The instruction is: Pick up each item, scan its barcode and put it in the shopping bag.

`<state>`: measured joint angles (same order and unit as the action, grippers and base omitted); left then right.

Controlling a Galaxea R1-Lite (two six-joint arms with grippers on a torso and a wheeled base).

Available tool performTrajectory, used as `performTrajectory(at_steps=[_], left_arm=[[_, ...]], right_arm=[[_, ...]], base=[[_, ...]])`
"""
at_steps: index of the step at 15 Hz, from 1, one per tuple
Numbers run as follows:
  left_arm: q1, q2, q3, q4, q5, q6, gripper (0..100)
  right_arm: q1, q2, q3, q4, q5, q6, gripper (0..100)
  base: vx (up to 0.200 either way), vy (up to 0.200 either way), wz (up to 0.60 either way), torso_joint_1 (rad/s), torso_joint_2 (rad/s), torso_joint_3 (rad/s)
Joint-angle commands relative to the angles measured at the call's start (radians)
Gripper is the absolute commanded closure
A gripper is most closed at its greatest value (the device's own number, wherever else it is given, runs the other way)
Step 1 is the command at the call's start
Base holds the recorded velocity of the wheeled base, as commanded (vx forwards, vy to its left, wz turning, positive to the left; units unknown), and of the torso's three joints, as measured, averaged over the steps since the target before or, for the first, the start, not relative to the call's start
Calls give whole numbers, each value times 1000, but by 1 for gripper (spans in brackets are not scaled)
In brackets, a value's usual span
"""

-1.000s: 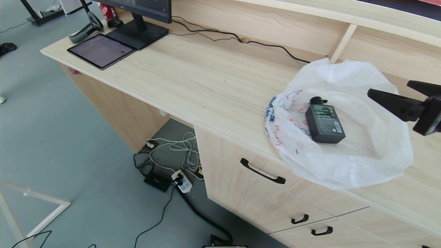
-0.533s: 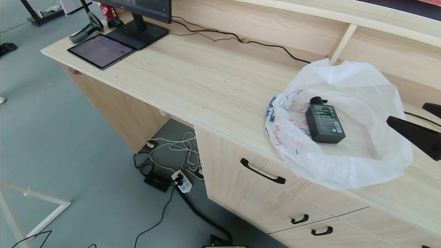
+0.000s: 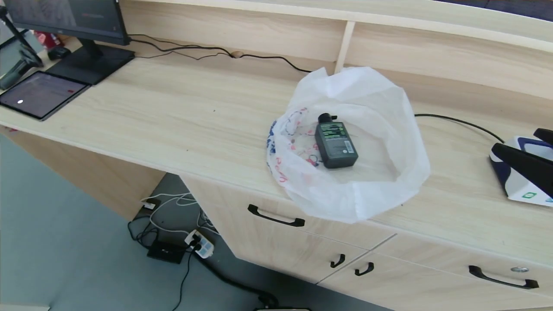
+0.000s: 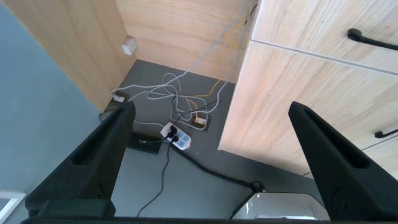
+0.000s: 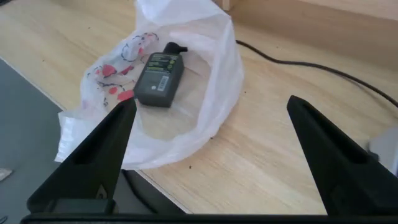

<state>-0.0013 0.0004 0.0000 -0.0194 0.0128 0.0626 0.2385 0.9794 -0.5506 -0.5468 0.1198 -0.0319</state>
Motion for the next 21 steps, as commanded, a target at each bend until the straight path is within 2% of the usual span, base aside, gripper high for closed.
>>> performTrajectory(at_steps=[1,6,9,15,21], left_arm=[[0,0,0,1,0,2,0],[0,0,0,1,1,-7,0],[0,0,0,2,1,-7,0],[0,0,0,4,1,0,0],[0,0,0,6,1,2,0]], right_arm=[[-8,-1,-3,-1,0,1,0],[-8,-31,-11,13,-26,43,0],[-8,-48,58,11,-22,53,0],[-10,-65,57,10,-28,49,0],[-62,-65,67,10,-25,53,0]], base=[[0,0,-600,12,2,-2],[0,0,-120,1,0,-1],[0,0,0,0,0,0],[0,0,0,0,0,0],[0,-200,0,6,5,5]])
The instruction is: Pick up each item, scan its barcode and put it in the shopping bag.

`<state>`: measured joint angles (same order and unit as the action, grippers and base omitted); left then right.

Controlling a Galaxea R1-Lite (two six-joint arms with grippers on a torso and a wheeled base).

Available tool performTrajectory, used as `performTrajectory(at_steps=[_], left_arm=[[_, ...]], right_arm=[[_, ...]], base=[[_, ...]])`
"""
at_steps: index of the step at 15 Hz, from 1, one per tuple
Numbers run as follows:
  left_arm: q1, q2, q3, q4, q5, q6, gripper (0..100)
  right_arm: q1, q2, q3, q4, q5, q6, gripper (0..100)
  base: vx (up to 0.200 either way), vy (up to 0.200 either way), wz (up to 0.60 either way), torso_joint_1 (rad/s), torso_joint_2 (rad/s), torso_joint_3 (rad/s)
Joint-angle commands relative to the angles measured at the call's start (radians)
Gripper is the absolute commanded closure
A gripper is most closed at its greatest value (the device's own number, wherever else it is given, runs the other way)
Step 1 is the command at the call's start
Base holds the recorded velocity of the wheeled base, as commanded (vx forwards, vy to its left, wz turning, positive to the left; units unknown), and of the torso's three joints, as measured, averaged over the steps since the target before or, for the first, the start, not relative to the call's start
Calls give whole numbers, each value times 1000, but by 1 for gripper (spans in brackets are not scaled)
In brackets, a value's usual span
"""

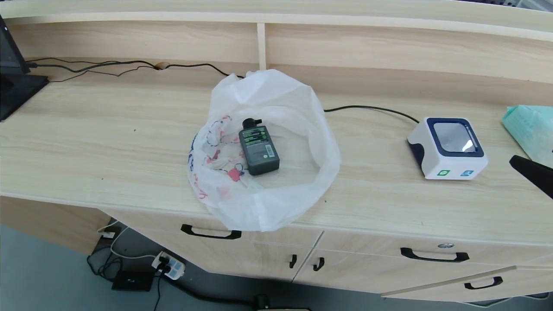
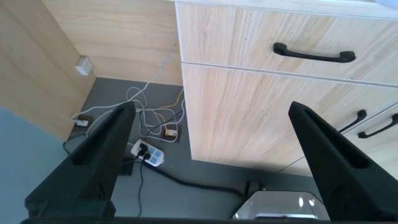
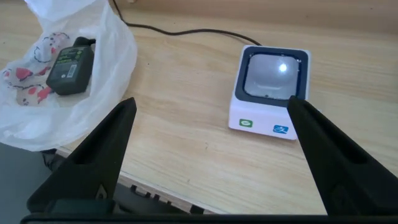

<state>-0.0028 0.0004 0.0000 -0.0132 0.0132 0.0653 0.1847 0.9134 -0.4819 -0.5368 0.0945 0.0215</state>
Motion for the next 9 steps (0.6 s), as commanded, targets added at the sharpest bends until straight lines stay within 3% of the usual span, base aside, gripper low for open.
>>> performTrajectory(at_steps=[1,9], left_arm=[[1,0,0,-1,1,1,0],[1,0,0,-2,1,-1,0]], right_arm=[[-11,1,-3,0,1,0,0],[-13,-2,-1,1,2,11,0]], base=[[0,-200,0,-12,7,12],[0,-200,0,2,2,1]])
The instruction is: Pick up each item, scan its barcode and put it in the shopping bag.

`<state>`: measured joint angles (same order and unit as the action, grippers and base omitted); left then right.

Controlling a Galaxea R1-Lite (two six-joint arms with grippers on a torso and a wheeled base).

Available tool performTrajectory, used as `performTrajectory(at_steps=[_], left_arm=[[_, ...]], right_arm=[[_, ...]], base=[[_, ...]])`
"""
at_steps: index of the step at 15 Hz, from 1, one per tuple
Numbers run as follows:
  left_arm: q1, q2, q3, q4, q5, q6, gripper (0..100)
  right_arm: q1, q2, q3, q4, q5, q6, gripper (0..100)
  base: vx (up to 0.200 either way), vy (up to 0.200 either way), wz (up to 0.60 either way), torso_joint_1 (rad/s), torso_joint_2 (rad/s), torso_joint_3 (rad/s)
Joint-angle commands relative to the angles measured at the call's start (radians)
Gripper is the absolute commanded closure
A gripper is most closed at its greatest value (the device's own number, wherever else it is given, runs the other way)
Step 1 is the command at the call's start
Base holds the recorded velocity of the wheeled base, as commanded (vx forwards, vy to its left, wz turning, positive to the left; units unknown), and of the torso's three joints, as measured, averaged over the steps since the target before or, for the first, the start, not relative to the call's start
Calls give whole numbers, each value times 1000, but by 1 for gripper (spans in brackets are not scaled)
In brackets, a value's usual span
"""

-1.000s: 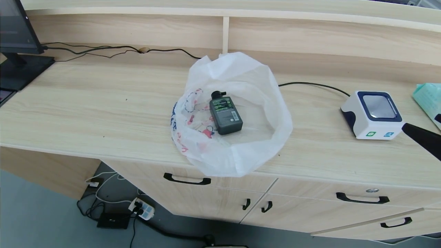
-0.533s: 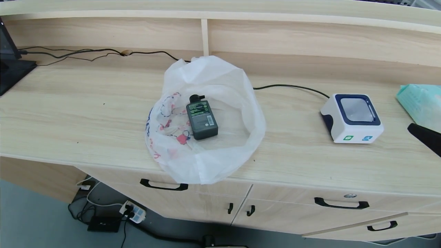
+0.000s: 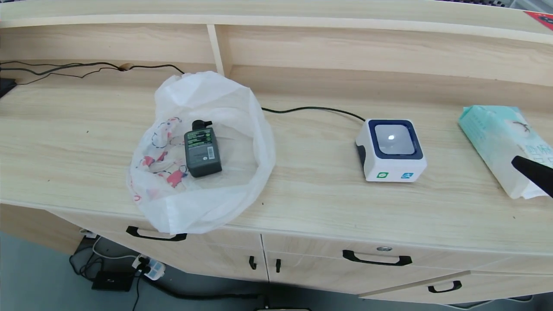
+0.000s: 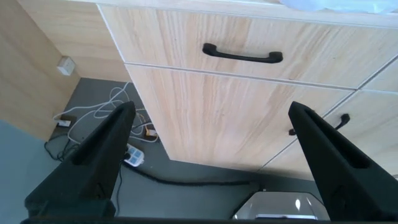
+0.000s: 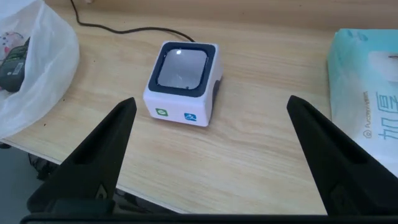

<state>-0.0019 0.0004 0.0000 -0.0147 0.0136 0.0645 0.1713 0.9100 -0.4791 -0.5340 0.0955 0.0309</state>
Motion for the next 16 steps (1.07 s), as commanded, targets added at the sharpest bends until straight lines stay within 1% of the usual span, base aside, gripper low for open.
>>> performTrajectory(at_steps=[1,2,5,9,10,11,12,13,14,15,16], left_arm=[[0,0,0,-1,0,0,0],[0,0,0,-1,0,0,0],[0,0,0,-1,0,0,0],[0,0,0,-4,0,-3,0],[0,0,0,-4,0,-5,0],[0,0,0,-4,0,-5,0],[0,0,0,-4,0,-5,0],[0,0,0,-4,0,-5,0],[0,0,0,-4,0,-5,0],[0,0,0,-4,0,-5,0],[0,0,0,-4,0,-3,0]], right_arm=[[1,7,-10,-1,3,17,0],[-3,15,-24,-1,4,32,0],[-75,33,-53,-1,7,40,0],[-116,46,-64,0,9,40,0],[-151,56,-68,2,24,34,0],[-190,78,-84,2,72,7,0],[-225,112,-121,11,119,-48,0],[-236,156,-182,42,170,-100,0],[-234,182,-230,75,196,-126,0],[-223,242,-314,170,207,-183,0],[-223,290,-368,220,207,-236,0]], base=[[0,-200,0,2,7,-2],[0,-200,0,2,-2,7],[0,-200,0,1,7,2],[0,-200,0,4,0,-2],[0,0,0,0,0,0],[0,0,0,0,0,0],[0,0,0,0,0,0],[0,0,0,0,0,0],[0,0,0,0,0,0],[0,0,0,0,0,0],[0,0,0,0,0,0]])
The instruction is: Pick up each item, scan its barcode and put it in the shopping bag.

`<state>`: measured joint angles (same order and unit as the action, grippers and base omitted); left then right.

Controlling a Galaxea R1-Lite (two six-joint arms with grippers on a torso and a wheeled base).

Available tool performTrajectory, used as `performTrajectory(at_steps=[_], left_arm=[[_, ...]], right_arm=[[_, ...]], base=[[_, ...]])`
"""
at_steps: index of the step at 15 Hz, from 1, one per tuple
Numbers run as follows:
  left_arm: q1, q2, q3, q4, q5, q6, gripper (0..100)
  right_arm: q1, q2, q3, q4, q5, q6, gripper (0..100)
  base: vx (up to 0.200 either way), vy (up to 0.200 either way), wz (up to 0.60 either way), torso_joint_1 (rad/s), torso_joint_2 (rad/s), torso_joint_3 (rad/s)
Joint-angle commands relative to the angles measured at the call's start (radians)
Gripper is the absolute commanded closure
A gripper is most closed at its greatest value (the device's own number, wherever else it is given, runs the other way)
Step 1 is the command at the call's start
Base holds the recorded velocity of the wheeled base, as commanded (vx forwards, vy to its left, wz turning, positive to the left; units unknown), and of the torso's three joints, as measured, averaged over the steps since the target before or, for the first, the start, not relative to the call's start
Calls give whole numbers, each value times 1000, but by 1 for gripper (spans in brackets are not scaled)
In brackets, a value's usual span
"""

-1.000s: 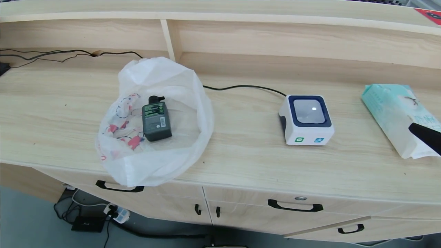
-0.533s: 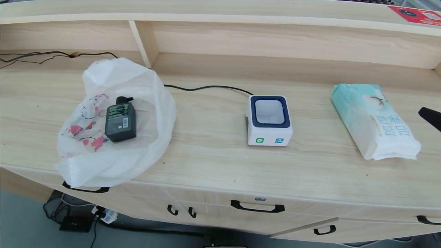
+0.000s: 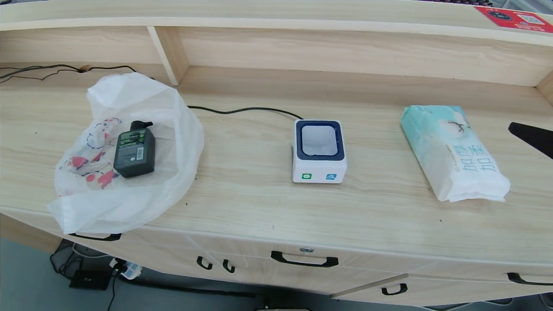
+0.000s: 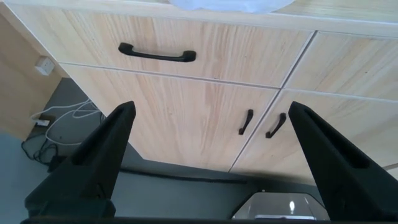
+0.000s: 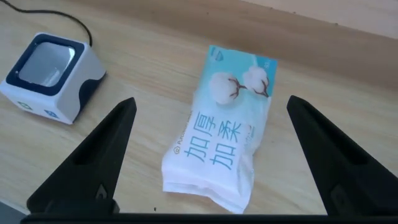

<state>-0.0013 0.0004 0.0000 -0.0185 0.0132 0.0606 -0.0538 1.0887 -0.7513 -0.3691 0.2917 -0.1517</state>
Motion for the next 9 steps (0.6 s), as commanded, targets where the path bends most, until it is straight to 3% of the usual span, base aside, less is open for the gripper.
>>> performTrajectory(at_steps=[1,7,9], left_arm=[[0,0,0,0,1,1,0],[0,0,0,-3,1,1,0],[0,0,0,-4,1,2,0]], right_arm=[[2,148,-123,87,7,-78,0],[-18,272,-229,276,-28,-101,0],[-26,327,-346,424,-25,-98,0]], base=[[0,0,0,0,0,0],[0,0,0,0,0,0],[0,0,0,0,0,0]])
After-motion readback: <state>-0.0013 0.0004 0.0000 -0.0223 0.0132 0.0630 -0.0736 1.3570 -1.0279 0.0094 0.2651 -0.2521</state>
